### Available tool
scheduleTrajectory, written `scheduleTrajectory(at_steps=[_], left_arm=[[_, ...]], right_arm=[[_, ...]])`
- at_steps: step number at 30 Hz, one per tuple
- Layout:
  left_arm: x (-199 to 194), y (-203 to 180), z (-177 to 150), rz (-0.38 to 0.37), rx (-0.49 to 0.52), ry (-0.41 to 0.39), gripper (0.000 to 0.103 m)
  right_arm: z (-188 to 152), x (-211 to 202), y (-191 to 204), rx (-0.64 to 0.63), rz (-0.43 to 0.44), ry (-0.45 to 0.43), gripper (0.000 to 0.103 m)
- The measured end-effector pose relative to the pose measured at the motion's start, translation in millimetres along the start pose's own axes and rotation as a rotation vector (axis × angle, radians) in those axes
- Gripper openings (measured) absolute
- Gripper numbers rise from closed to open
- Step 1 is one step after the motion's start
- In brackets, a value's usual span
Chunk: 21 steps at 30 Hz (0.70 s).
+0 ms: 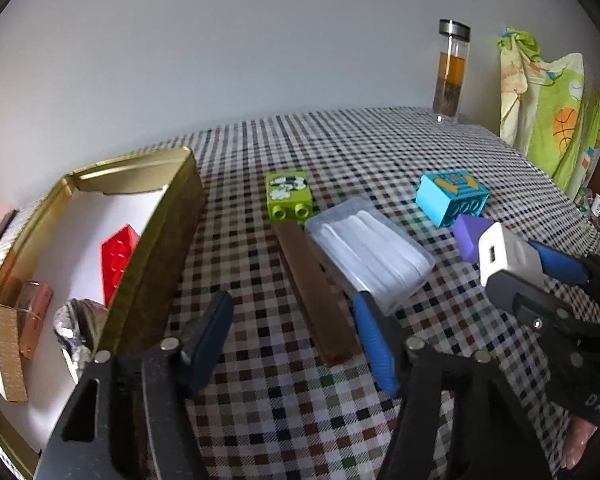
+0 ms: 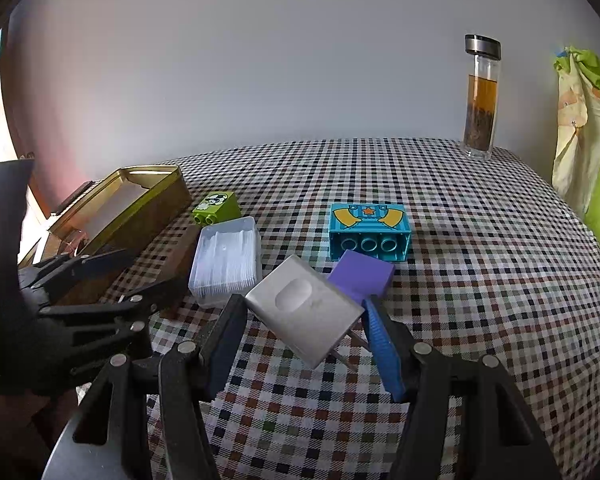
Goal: Organize rigid objects
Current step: 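Grasp the brown wooden bar with the left tool while the right tool holds the charger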
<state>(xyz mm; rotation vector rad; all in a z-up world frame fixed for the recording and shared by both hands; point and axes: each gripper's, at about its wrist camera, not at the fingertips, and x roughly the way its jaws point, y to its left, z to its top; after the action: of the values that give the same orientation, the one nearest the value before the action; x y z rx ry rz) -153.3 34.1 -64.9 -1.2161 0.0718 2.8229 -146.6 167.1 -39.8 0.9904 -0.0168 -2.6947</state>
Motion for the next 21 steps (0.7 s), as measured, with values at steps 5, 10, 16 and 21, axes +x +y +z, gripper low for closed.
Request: scheduleTrajectory(at_steps=[5, 10, 16, 21], left_arm=[[13, 0, 7, -0.003, -0.023, 0.027, 0.062], [25, 4, 8, -0.058, -0.052, 0.072, 0.034], [15, 5, 2, -0.079, -0.049, 0.048, 0.015], [4, 6, 0, -0.08, -0.042, 0.003, 0.014]], right_arm=[[0, 3, -1, 0.0, 0.001, 0.012, 0.062], [-1, 6, 1, -0.004, -0.002, 0.025, 0.062], [-1, 3, 3, -0.015, -0.017, 0.011, 0.062], [-2, -4, 6, -0.026, -0.025, -0.025, 0.062]])
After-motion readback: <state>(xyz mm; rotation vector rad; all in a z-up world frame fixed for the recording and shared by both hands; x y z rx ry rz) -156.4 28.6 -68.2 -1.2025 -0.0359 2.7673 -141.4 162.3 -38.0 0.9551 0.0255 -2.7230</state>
